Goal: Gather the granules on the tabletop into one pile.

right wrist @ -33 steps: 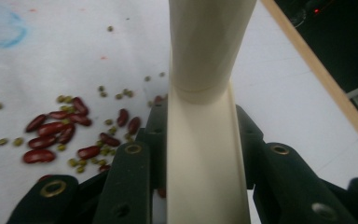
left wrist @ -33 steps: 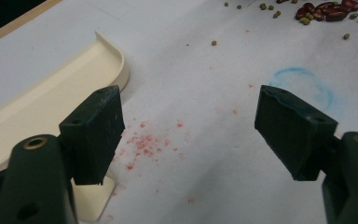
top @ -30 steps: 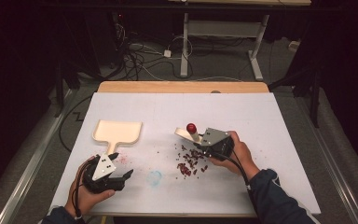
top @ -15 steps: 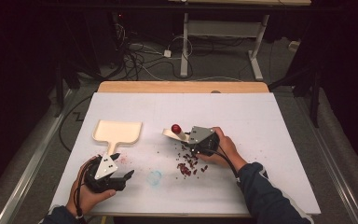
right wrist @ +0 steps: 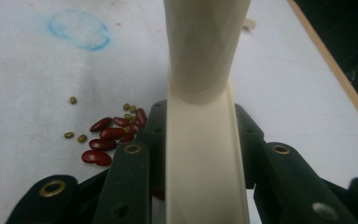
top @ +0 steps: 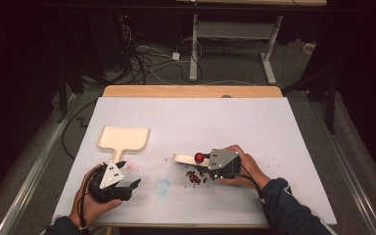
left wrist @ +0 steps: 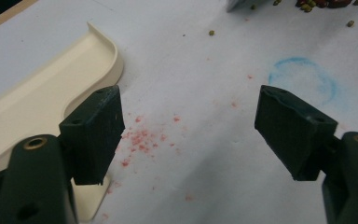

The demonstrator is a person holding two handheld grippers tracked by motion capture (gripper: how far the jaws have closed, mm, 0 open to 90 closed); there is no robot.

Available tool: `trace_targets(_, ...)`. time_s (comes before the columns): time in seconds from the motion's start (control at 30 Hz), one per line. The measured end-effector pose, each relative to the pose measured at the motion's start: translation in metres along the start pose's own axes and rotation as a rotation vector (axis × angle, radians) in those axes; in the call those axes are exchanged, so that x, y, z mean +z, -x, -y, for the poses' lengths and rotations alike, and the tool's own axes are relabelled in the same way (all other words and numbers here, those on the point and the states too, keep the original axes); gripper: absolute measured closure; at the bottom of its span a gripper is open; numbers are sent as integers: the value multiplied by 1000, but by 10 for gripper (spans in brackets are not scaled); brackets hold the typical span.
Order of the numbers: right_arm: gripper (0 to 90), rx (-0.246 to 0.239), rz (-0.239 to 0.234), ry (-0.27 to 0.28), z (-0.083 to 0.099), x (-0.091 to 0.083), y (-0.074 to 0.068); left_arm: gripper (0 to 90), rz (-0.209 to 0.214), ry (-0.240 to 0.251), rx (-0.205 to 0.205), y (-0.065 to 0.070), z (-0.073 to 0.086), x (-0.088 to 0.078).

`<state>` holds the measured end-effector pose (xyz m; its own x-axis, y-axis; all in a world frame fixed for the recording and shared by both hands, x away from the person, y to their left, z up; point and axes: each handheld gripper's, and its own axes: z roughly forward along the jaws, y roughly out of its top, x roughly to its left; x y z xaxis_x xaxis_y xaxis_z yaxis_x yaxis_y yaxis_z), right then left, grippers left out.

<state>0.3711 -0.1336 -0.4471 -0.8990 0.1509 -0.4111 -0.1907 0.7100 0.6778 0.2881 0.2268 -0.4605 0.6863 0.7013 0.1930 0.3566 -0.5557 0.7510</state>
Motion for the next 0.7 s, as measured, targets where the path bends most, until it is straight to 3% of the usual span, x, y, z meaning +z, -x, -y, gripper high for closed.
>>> trace_targets(0.3, 678, 21, 82, 25, -11, -7, 12, 229, 1, 3, 1, 0, -1, 0)
trace_targets(0.43, 678, 37, 68, 50, -26, -4, 16, 229, 1, 3, 1, 0, -1, 0)
trace_targets(0.7, 678, -76, 26, -31, -58, 31, 7, 229, 3, -3, 5, -1, -1, 0)
